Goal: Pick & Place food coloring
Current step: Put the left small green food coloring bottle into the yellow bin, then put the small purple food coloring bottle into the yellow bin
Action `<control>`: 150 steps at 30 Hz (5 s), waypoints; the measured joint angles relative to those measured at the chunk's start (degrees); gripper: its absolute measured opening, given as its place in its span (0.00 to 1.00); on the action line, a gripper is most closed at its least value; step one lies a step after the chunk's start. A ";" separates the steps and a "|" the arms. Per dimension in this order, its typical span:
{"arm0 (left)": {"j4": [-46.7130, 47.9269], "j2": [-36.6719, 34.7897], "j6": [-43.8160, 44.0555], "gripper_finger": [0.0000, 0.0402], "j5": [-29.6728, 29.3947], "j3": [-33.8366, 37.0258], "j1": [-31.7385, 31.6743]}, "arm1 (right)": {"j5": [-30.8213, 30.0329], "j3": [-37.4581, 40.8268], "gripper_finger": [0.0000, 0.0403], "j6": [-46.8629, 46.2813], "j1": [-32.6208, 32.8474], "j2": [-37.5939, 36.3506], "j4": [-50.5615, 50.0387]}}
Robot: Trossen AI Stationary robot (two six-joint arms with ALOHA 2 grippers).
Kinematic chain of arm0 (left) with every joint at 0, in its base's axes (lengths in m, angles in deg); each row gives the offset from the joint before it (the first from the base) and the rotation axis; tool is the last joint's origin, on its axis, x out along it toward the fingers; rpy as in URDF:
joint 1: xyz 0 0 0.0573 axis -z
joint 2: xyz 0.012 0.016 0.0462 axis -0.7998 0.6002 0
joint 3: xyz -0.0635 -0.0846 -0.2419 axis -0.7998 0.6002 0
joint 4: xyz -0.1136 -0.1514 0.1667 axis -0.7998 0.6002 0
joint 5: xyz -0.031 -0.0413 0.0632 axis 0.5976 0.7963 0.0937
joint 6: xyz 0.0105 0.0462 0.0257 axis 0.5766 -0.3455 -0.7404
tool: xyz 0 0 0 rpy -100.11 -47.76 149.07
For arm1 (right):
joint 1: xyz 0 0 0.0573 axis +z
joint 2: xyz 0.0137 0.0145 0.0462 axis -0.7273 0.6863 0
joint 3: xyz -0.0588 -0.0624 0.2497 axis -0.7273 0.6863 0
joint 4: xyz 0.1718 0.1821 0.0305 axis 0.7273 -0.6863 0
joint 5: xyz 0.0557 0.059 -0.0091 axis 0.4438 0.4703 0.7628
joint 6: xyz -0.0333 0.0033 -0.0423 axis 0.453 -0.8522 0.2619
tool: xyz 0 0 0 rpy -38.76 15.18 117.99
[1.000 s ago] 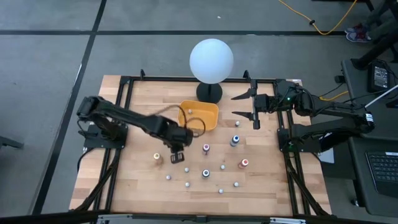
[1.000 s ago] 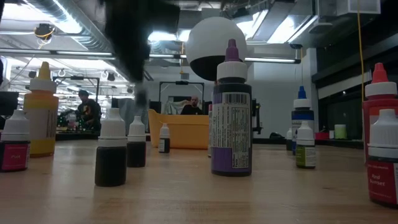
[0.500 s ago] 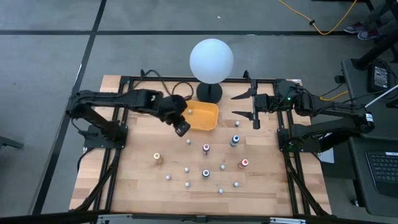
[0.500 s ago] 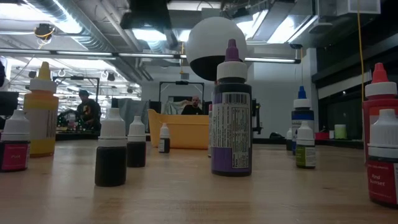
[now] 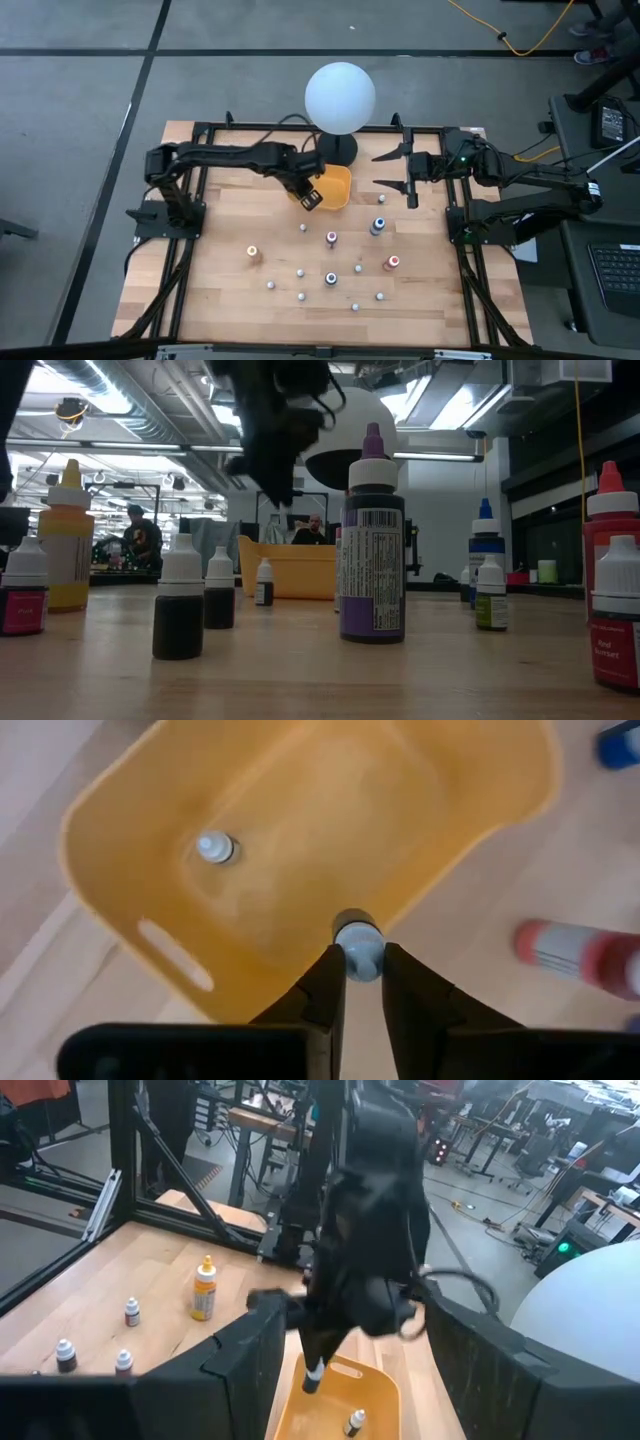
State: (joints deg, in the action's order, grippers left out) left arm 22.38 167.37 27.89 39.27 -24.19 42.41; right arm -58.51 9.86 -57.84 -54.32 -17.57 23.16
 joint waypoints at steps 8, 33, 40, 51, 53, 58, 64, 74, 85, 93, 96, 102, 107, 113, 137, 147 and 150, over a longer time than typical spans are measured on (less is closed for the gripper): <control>-1.18 5.34 -1.74 0.12 -2.49 0.00 -1.68 | 0.02 0.00 0.60 0.02 0.00 0.00 -2.53; -2.44 9.84 -5.16 0.12 -5.50 0.07 -3.30 | 0.00 0.00 0.60 1.14 -0.07 -0.02 -2.93; -2.05 9.89 -5.39 0.12 -8.02 0.04 -3.32 | 0.00 0.00 0.60 1.03 -0.07 -0.02 -4.06; -2.44 9.84 -6.32 0.12 -8.11 1.30 -3.72 | 0.00 0.00 0.60 1.02 -0.07 -0.02 -4.21; -1.99 9.86 -6.28 0.12 -8.03 2.06 -3.73 | 0.00 0.00 0.60 1.03 -0.07 -0.02 -4.23; -2.49 9.86 -6.28 0.12 -8.07 2.60 -3.70 | 0.00 0.00 0.60 1.03 -0.07 -0.02 -4.23; -5.40 9.86 -6.59 0.12 -7.67 2.60 -3.71 | 0.00 0.00 0.60 0.98 -0.07 -0.02 -4.21; -4.91 9.86 -6.70 0.12 -7.97 2.60 -4.28 | 0.00 0.00 0.60 0.88 -0.07 -0.02 -4.23; -4.95 9.86 -6.76 0.23 -7.75 2.60 -4.83 | 0.00 0.00 0.60 0.87 -0.07 -0.02 -4.24; -4.90 9.63 -6.72 0.27 -7.66 2.60 -4.78 | 0.00 0.00 0.60 0.85 -0.07 -0.02 -4.32; -3.65 9.34 -6.84 0.27 -7.91 1.32 -4.61 | 0.00 0.00 0.60 0.85 -0.07 -0.02 -4.32; 2.59 9.32 -9.36 0.27 -10.13 -4.39 -3.95 | 0.00 0.00 0.60 0.85 -0.07 -0.02 -4.32; 13.35 9.33 -10.75 0.27 -12.47 -11.76 -2.69 | 0.00 0.00 0.60 0.85 -0.07 -0.02 -4.32; 24.25 4.85 -10.05 0.26 -12.54 -18.56 3.79 | 0.00 0.00 0.60 0.85 -0.04 -0.02 -4.36; 2.17 -16.83 -1.98 0.31 -10.42 3.28 22.47 | -0.48 0.00 0.60 0.28 -0.04 0.00 -4.08; -6.69 -10.46 13.10 0.46 -5.56 11.09 19.10 | -0.61 0.00 0.60 -3.43 -0.04 -0.02 -4.68; -7.45 -7.00 15.16 0.47 -3.98 11.08 19.09 | -0.59 0.00 0.60 -3.41 -0.04 -0.01 -5.07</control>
State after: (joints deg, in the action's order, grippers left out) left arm 14.94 160.37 43.05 35.29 -13.11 61.50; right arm -59.10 9.86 -61.25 -54.37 -17.58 18.09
